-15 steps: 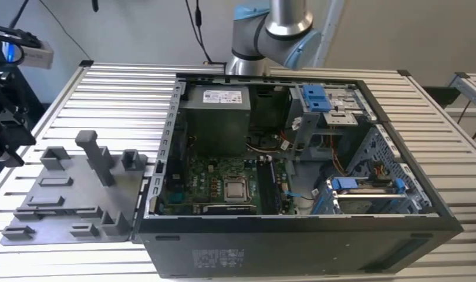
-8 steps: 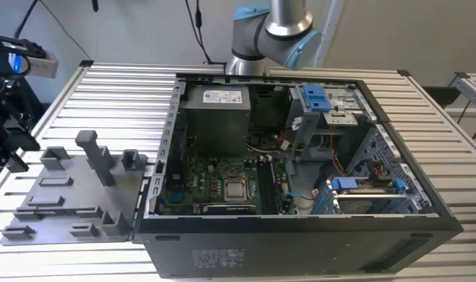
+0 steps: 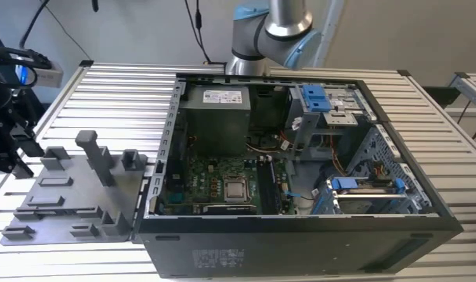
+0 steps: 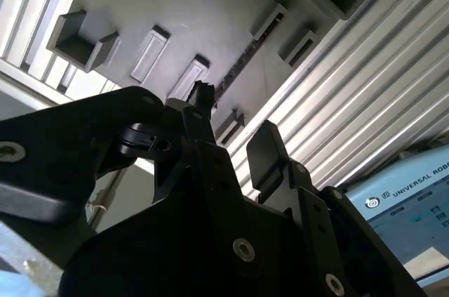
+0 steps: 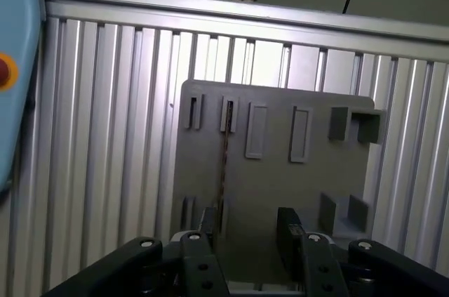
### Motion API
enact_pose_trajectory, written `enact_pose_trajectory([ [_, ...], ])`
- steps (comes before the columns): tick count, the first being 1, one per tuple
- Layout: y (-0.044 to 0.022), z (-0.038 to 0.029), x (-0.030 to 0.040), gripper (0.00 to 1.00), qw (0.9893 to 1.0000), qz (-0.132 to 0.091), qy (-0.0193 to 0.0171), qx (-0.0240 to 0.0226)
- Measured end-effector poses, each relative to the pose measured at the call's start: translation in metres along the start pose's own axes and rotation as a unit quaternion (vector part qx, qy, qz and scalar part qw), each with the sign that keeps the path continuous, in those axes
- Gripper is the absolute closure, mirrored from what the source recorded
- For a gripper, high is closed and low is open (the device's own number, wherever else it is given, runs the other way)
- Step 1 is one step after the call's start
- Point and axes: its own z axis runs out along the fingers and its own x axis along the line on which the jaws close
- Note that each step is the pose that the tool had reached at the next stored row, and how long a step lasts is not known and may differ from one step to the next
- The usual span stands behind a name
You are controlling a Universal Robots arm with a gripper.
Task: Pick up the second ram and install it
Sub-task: 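Pick up the second ram and move it above second insertion slot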
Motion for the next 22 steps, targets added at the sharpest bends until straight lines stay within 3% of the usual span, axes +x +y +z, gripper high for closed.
enact_pose_trajectory([
  [22,0.0027,0.0401,-0.0018,0.52,1.0000,0.000,0.0020,-0.0002],
])
